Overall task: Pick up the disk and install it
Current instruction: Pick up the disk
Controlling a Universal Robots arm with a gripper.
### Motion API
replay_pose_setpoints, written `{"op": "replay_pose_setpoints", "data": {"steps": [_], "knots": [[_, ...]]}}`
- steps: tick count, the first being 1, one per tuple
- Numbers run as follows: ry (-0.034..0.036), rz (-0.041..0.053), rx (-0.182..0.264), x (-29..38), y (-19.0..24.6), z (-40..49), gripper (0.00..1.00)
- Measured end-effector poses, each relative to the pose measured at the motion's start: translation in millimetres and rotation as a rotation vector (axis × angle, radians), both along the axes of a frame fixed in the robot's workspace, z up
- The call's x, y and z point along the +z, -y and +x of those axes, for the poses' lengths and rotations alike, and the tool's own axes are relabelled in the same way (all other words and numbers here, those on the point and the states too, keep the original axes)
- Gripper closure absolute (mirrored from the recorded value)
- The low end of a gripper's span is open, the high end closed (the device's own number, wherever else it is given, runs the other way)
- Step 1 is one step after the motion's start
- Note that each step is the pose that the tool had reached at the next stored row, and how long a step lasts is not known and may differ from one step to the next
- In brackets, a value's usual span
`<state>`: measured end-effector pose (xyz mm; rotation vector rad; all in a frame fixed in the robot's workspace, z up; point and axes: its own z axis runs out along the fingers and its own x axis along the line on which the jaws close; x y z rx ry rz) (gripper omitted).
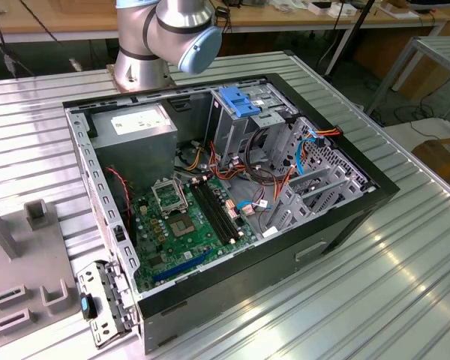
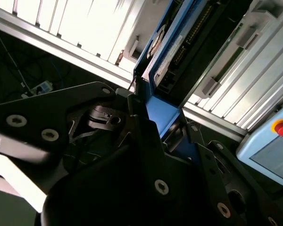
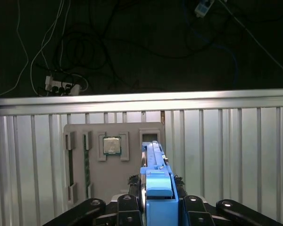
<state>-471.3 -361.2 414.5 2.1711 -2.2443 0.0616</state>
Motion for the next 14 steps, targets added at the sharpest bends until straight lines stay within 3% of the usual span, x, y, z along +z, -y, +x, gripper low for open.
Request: {"op": "replay_pose_setpoints", "data": {"steps": [3,9,14], "knots": [[0.0000,0.0000,0.000,4.9,0.0,0.0,0.63],[0.0000,0.0000,0.000,23.1,0.0,0.0,0.63],[0.0000,0.0000,0.000,33.6,0.0,0.0,0.63]]}}
